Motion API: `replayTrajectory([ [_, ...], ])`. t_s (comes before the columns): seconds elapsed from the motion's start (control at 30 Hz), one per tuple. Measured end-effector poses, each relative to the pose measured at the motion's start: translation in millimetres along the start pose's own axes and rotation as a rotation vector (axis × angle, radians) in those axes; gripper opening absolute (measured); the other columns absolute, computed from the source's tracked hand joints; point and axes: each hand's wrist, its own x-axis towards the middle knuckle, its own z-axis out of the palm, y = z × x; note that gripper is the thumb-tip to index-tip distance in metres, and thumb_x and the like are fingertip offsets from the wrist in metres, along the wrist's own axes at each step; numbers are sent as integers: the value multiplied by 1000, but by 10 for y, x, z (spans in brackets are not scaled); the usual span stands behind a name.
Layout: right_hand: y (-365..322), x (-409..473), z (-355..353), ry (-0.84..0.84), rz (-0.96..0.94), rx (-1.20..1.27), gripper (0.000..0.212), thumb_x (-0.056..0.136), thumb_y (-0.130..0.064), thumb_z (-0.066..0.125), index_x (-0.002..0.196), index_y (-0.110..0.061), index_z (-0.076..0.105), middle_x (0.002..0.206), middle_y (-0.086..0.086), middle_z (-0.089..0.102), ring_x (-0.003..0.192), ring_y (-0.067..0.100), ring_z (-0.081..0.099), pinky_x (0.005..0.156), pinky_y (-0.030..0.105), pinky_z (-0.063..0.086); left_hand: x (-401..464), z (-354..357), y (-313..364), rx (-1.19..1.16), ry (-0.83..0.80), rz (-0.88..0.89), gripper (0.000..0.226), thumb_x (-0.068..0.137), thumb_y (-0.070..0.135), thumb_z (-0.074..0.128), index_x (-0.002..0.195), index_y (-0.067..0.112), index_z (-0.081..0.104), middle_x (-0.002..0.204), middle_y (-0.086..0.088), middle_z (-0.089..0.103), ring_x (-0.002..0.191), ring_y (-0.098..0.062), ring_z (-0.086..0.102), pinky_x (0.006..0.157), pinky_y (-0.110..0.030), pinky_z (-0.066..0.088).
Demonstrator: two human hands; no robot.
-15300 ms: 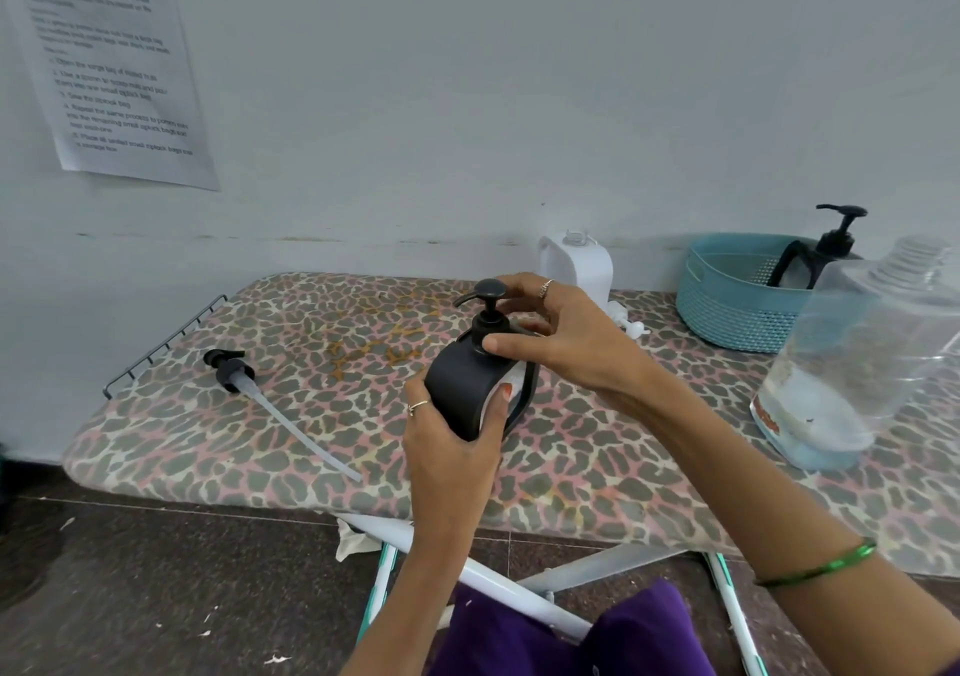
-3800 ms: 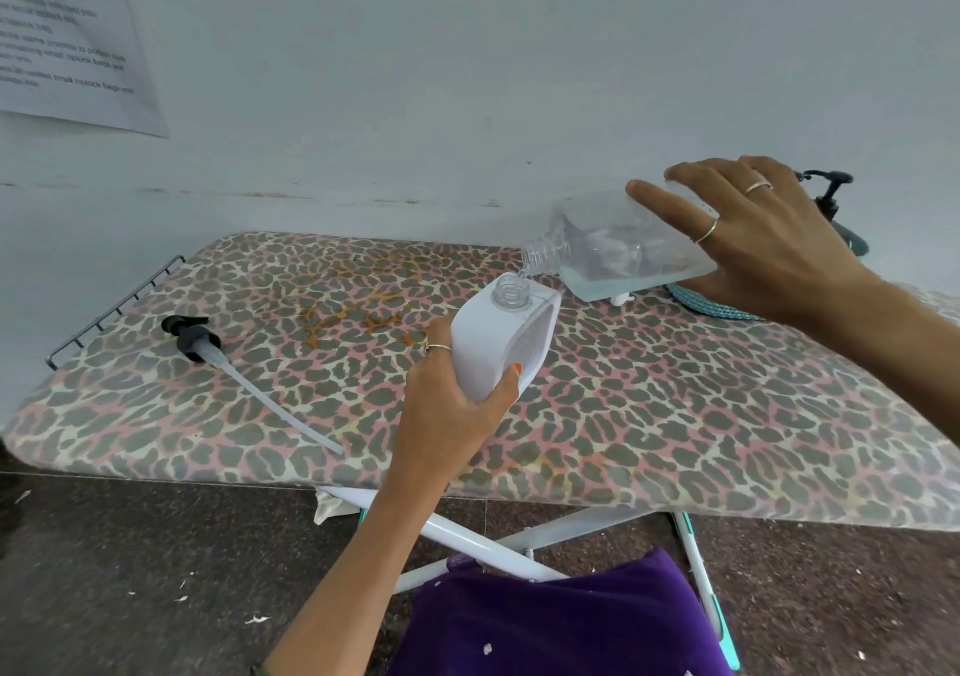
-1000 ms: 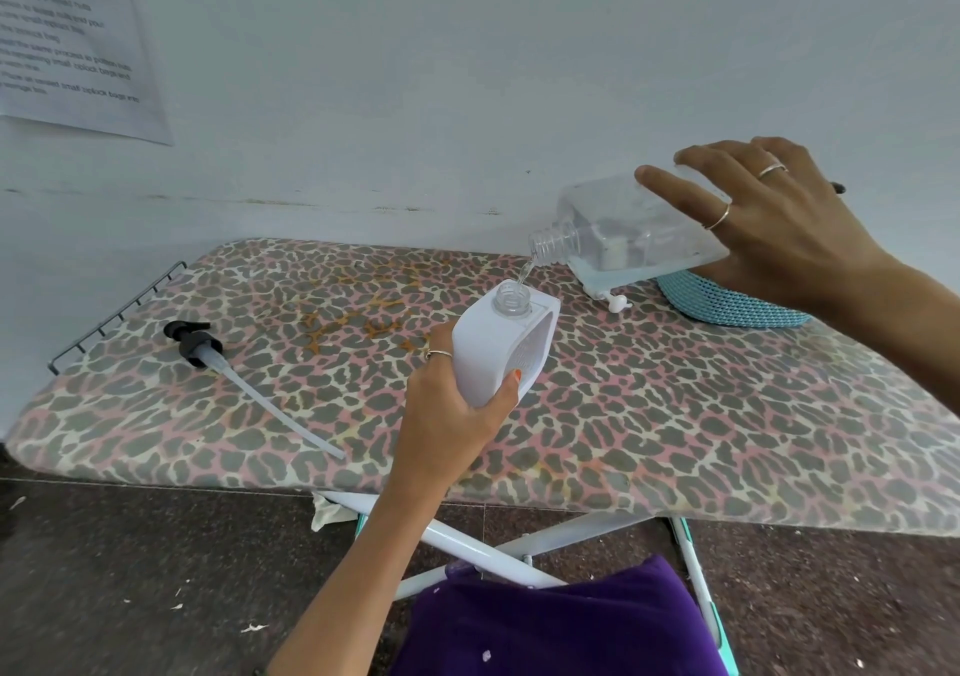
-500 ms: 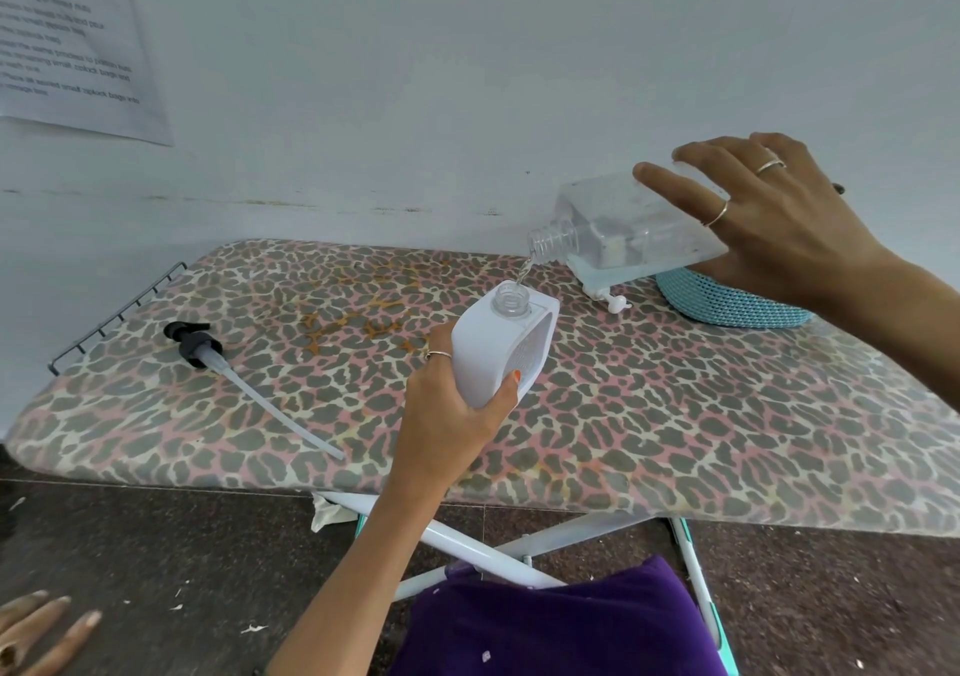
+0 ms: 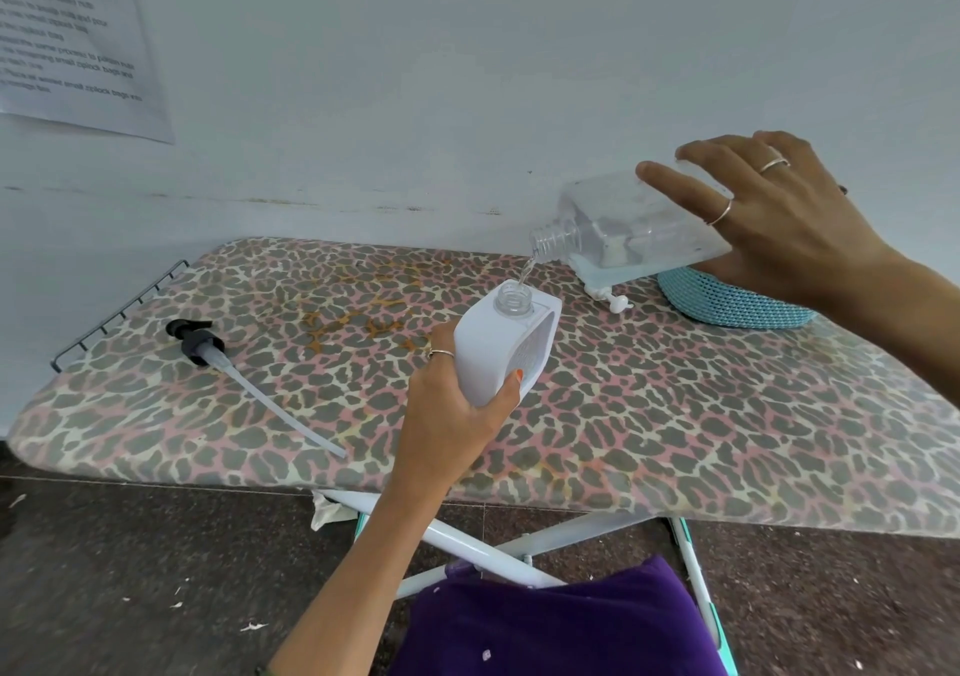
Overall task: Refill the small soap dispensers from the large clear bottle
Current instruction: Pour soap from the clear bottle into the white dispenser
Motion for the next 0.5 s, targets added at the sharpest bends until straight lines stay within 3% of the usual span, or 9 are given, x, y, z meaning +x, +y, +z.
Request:
replayTrajectory([
  [0.5, -8, 0, 1, 24, -5, -3, 96, 65, -20, 85, 144, -17, 30, 126, 28, 51, 109, 46, 54, 88, 60, 40, -1, 2, -4, 2, 8, 10, 60, 76, 31, 76, 122, 10, 45, 107, 2, 58, 87, -11, 58, 63, -4, 47],
])
